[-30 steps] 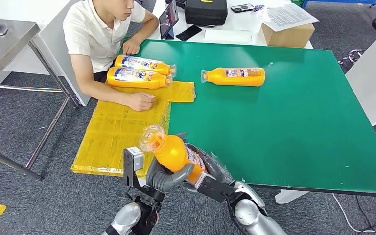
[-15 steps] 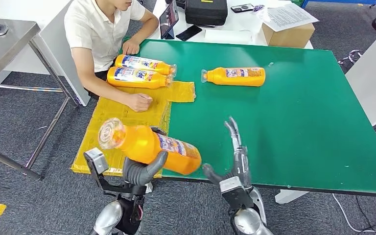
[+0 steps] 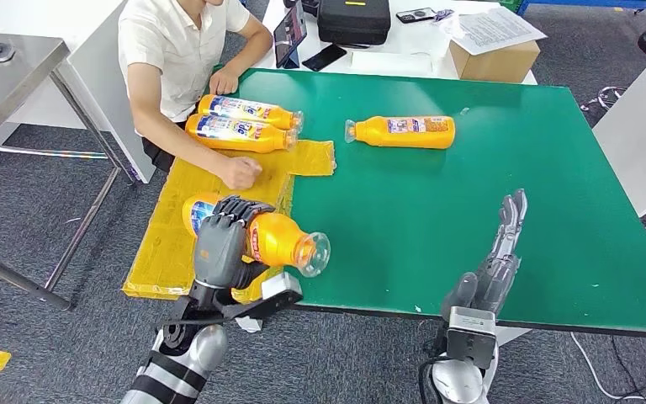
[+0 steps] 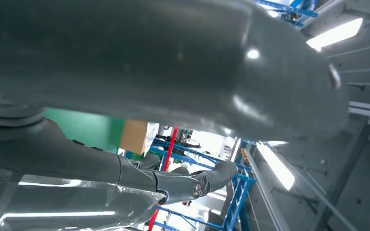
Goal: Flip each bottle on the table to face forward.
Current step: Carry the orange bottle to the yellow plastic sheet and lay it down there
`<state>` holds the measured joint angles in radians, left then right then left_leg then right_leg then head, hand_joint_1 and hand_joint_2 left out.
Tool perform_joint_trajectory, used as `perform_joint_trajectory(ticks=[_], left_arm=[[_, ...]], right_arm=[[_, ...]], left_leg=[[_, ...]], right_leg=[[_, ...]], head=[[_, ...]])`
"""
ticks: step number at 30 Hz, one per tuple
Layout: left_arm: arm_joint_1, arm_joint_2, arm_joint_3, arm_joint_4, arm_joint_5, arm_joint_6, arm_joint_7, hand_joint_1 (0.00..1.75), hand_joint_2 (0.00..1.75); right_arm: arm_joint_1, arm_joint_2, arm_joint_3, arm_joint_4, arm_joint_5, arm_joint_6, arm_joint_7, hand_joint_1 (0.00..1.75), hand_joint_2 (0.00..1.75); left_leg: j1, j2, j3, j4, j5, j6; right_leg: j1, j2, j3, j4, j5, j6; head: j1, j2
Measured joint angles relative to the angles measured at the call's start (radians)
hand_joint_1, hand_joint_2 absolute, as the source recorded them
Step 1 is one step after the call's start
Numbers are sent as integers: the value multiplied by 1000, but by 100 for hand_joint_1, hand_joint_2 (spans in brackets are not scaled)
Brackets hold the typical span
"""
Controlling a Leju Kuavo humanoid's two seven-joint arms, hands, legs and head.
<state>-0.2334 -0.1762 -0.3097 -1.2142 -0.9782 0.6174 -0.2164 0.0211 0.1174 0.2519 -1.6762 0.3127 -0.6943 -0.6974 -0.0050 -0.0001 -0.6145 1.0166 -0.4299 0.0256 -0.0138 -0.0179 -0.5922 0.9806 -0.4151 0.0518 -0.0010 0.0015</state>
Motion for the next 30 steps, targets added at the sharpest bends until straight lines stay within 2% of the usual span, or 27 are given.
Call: perform_joint_trajectory(ticks=[4, 8, 9, 10, 12, 13, 14, 15, 19, 27, 30], left_arm=[[-94, 15, -5, 163, -41, -115, 79, 175, 175], [-168, 19, -22, 287, -7, -289, 134, 175, 175], [-182, 19, -26, 311, 7, -321, 142, 164, 175], [-195, 19, -28, 329, 16, -338, 145, 132, 175], [-219, 18, -32, 359, 30, -355, 149, 48, 175], [-229, 18, -33, 371, 40, -359, 151, 14, 175], [-238, 18, -33, 383, 55, -363, 152, 3, 175], [-247, 18, -33, 397, 73, -364, 153, 0, 175], [-273, 15, -31, 460, 164, -401, 137, 0, 0], [-297, 9, -10, 509, 418, -617, 37, 0, 0], [-300, 8, -9, 509, 451, -651, 25, 0, 0]], right_arm=[[-11, 2, -1, -1, -5, 0, 0, 0, 0], [-12, 1, -1, 1, -32, 2, -1, 0, 0], [-13, 1, -1, 2, -40, 3, -1, 0, 0], [-13, 0, -1, 3, -45, 4, 0, 0, 0], [-14, -2, -1, 6, -51, 5, -1, 0, 0], [-15, -2, -1, 7, -53, 7, 0, 0, 0], [-16, -3, -1, 9, -55, 9, -1, 0, 0], [-17, -3, -1, 12, -58, 11, -1, 0, 0], [-19, -5, 0, 29, -72, 19, -1, 0, 0], [-30, -16, 3, 73, -105, 13, -1, 0, 0], [-37, -20, 6, 87, -111, 8, 0, 0, 0]], left_leg=[[0, 0, 0, 0, 1, 0], [0, 0, -1, 0, 1, 0], [0, 0, -1, 0, 1, 0], [0, 0, -1, 0, 1, 0], [0, 0, -1, 0, 1, 0], [0, 0, -1, 0, 1, 0], [0, 0, -1, 0, 1, 0], [0, 0, -1, 0, 1, 0], [0, 0, -1, 0, 1, 0], [0, -1, -1, 0, 1, 0], [0, -1, -1, 0, 1, 0]], right_leg=[[0, 0, 0, 1, 0, 0], [0, 0, 0, 1, 0, 0], [0, 0, 0, 1, 0, 0], [0, 0, 0, 1, 0, 0], [0, 0, 0, 1, 0, 0], [0, 0, 0, 1, 0, 0], [0, 0, 0, 1, 0, 0], [0, 0, 0, 1, 0, 0], [0, 0, 0, 1, 0, 0], [0, 0, 0, 1, 0, 0], [0, 0, 0, 1, 0, 0]], head=[[0, 0], [0, 0], [0, 0], [0, 0], [0, 0], [0, 0], [0, 0], [0, 0], [0, 0], [0, 0], [0, 0]])
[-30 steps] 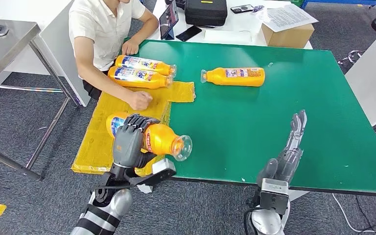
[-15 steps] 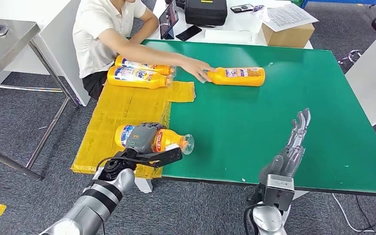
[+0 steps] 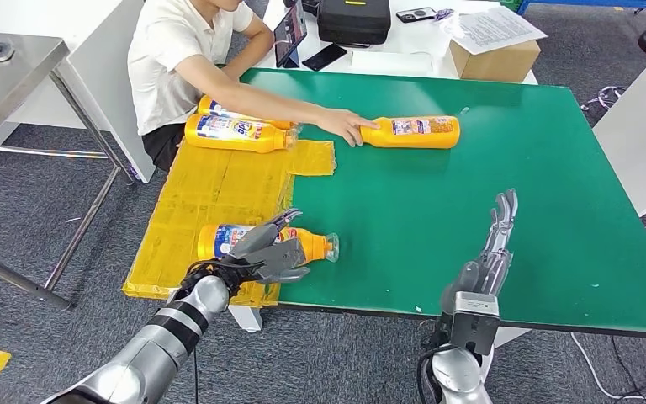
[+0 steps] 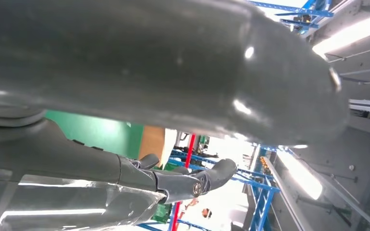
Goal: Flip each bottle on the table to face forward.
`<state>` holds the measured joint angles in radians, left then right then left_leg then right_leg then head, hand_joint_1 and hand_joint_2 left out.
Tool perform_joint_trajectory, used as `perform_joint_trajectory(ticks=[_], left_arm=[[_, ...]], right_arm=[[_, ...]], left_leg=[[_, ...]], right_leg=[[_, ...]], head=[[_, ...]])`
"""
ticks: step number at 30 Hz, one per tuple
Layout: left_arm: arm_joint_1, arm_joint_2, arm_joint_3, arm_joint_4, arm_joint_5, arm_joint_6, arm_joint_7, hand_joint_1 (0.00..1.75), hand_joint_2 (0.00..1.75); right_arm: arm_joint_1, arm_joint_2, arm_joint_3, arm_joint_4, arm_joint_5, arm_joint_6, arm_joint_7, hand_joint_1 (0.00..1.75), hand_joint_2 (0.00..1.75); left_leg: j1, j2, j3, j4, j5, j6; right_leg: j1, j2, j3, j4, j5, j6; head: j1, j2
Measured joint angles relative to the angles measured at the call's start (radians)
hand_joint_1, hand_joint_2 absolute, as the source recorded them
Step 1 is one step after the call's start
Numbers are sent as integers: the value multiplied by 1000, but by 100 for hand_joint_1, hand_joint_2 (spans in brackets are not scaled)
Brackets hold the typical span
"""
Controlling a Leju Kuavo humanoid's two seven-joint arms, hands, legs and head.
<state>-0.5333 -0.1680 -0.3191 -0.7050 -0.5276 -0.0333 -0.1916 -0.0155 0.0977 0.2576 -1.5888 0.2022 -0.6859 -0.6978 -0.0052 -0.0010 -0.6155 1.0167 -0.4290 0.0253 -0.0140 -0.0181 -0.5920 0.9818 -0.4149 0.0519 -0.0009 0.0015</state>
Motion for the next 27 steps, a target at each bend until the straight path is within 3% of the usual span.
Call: perform_joint_trajectory(ticks=[8, 10, 12, 17, 19, 23, 27], left_arm=[[3, 1, -5, -6, 29, -18, -13, 0, 0], [15, 5, -17, -26, 65, -8, -33, 0, 87], [49, 10, -34, -75, 97, 66, -74, 0, 175], [217, -15, -68, -348, 182, 536, -284, 0, 175], [288, -40, -74, -457, 208, 669, -359, 0, 175], [417, -82, -88, -608, 176, 726, -395, 0, 175], [485, -85, -112, -683, 189, 731, -375, 0, 175]], right_arm=[[-11, -8, 6, 25, 3, -5, 0, 0, 0], [-12, -11, 4, 30, 40, -7, 0, 0, 87], [-12, -12, -8, 37, 156, -7, 0, 0, 175], [-14, -22, -125, 121, 620, -8, 34, 0, 175], [-16, -36, -192, 165, 769, -8, 84, 0, 175], [-24, -101, -260, 277, 896, -8, 240, 0, 175], [-24, -151, -278, 344, 910, -9, 283, 0, 175]], left_leg=[[0, 0, 1, 0, 0, 0], [0, 0, 1, 0, 0, 0], [0, 1, 0, 0, 0, 0], [0, -2, -1, 0, -1, 0], [-1, -2, -2, 0, -2, 1], [-2, -2, -2, 0, -3, 3], [-2, -2, -1, 0, -3, 3]], right_leg=[[0, 0, 0, 0, 0, 0], [0, 0, 0, 0, 0, 0], [0, 0, 0, 0, 0, 0], [0, -1, -1, -1, -1, 0], [0, -1, -1, -2, -1, 0], [-2, -1, 0, -3, -1, 1], [-2, 0, -1, -3, 0, 1]], head=[[0, 0], [0, 0], [0, 0], [0, 0], [0, 0], [0, 0], [0, 0]])
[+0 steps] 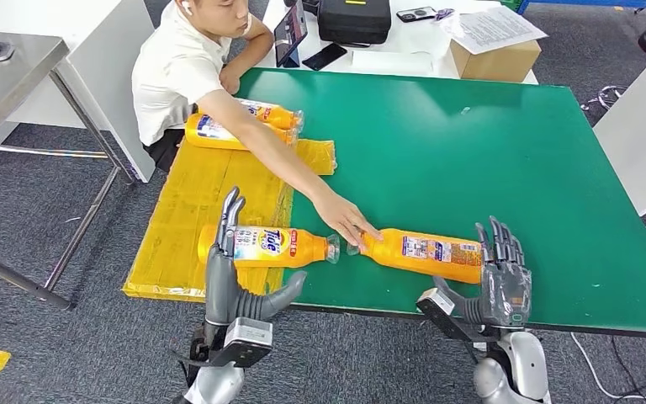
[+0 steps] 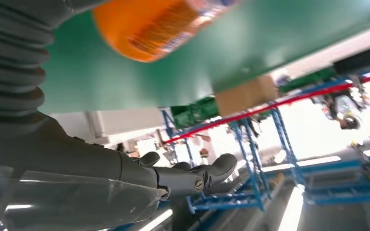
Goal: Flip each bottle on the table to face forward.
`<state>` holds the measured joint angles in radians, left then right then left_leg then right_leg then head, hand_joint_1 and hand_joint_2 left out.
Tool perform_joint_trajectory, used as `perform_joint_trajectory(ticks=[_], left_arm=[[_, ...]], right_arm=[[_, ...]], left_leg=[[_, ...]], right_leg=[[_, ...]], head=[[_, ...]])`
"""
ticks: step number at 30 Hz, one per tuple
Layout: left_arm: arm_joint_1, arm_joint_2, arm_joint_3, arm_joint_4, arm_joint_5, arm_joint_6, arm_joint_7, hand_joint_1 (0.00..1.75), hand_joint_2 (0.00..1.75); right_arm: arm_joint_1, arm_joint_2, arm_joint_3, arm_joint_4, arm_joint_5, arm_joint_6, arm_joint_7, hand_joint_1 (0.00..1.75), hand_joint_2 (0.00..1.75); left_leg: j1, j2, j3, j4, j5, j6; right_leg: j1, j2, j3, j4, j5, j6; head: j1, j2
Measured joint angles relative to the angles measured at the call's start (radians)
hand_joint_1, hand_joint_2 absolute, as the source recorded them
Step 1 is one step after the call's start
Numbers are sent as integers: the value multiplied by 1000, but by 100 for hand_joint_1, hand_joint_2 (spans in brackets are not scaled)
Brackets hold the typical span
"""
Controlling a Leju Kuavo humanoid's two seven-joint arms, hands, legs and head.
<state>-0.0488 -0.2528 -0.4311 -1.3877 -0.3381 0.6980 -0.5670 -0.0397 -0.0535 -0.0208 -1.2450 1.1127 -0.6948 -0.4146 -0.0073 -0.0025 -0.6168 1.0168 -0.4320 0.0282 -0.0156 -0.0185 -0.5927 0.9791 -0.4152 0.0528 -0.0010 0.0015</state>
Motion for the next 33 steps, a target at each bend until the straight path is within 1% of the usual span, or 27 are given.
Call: perform_joint_trajectory(ticks=[2, 5, 9, 12, 15, 21, 27, 33], left_arm=[[13, 0, -9, -21, 5, 0, 6, 0, 175], [20, 8, -36, -47, 24, -14, 33, 0, 175], [27, 29, -92, -79, 56, -42, 70, 0, 175], [27, 41, -119, -94, 63, -42, 74, 0, 175], [27, 50, -136, -103, 75, -42, 76, 0, 175], [24, 57, -155, -109, 90, -49, 74, 0, 175], [10, 59, -175, -109, 107, -51, 66, 0, 175], [7, 60, -180, -109, 109, -51, 64, 0, 175]], right_arm=[[0, -13, -3, 20, 11, 0, 15, 0, 175], [-7, -36, 7, 57, 34, 1, 71, 0, 175], [-46, -87, 40, 134, 29, 15, 136, 0, 175], [-93, -118, 63, 199, 31, 23, 154, 0, 175], [-140, -137, 83, 260, 30, 38, 157, 0, 175], [-209, -153, 120, 355, 51, 67, 160, 0, 175], [-303, -155, 174, 467, 62, 88, 146, 0, 175], [-333, -154, 195, 510, 63, 89, 145, 0, 175]], left_leg=[[0, 0, 0, 0, 0, 0], [1, 0, 0, 0, 0, 0], [1, 0, 0, 0, 1, 0], [0, 0, 0, 0, 1, 0], [0, 0, 0, 0, 1, 0], [0, 1, 0, 0, 1, 0], [0, 1, 1, 0, 1, 0], [0, 1, 1, 0, 1, 0]], right_leg=[[1, 0, 0, 0, 0, 0], [1, 0, 1, 1, 0, 0], [1, 0, 1, 1, 0, 0], [0, 0, 1, 1, 0, 0], [0, 0, 1, 1, 0, 0], [1, 0, 1, 1, 0, 0], [1, 0, 1, 1, 0, 0], [0, 0, 1, 1, 0, 0]], head=[[0, 0], [0, 0], [0, 0], [0, 0], [0, 0], [0, 0], [0, 0], [0, 0]])
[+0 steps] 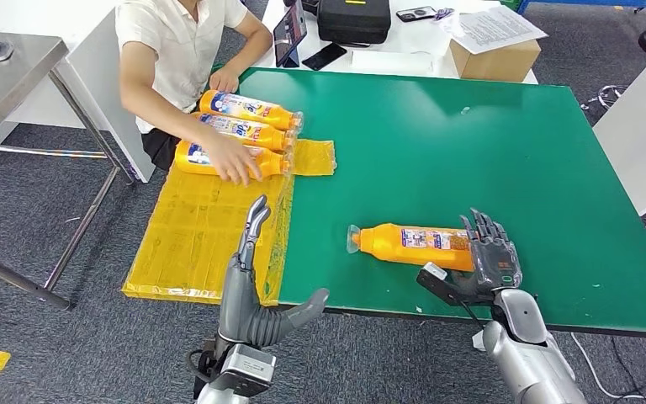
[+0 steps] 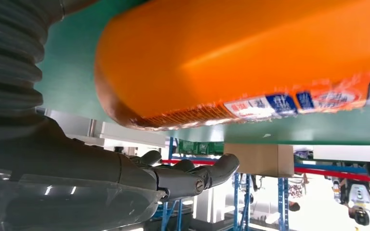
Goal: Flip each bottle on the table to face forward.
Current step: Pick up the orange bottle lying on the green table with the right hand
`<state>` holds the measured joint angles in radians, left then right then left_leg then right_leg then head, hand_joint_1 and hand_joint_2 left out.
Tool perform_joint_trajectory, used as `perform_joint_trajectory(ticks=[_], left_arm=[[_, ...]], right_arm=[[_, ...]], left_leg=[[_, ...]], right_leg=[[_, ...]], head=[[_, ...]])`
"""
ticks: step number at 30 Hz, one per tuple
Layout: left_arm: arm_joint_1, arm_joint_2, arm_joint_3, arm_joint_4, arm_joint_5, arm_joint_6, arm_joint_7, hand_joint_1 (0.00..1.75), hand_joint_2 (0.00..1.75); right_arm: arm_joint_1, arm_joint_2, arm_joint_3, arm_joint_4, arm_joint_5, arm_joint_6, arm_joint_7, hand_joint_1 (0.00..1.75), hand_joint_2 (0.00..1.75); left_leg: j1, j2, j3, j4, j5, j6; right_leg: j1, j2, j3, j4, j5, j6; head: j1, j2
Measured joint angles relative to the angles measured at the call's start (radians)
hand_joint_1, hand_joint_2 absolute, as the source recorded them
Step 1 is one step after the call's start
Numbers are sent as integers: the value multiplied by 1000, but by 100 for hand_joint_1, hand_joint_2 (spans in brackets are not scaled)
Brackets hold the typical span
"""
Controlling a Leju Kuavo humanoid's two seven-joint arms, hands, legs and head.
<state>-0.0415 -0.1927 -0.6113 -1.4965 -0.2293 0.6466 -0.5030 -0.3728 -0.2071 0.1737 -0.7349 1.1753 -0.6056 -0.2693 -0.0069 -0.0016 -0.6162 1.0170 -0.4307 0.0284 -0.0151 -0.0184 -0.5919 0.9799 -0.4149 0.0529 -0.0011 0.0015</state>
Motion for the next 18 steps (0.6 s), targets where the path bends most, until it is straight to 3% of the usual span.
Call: perform_joint_trajectory(ticks=[5, 9, 13, 18], left_arm=[[-1, 2, -4, 0, 1, 0, 0, 0, 175], [-5, 2, -8, 0, 8, -4, 0, 0, 175], [-12, 2, -17, 0, 21, -16, 0, 0, 175], [-17, 3, -22, 0, 34, -22, 0, 0, 175]], right_arm=[[-17, 1, 12, 22, -5, 10, -8, 0, 175], [-35, 1, 32, 38, -19, 71, -20, 0, 175], [-61, -2, 63, 53, -59, 149, -53, 24, 175], [-103, -15, 104, 71, -130, 309, -26, 0, 175]], left_leg=[[0, 0, 0, 0, 0, 0], [0, 1, 1, 0, 0, 0], [0, 1, 2, 0, 0, 0], [0, 3, 5, 0, 0, 0]], right_leg=[[0, 0, 0, 0, 0, 0], [0, 0, 0, 0, 0, 0], [0, 0, 1, 0, 0, 0], [0, 2, 3, 0, 0, 0]], head=[[0, 0], [0, 0], [0, 0], [0, 0]])
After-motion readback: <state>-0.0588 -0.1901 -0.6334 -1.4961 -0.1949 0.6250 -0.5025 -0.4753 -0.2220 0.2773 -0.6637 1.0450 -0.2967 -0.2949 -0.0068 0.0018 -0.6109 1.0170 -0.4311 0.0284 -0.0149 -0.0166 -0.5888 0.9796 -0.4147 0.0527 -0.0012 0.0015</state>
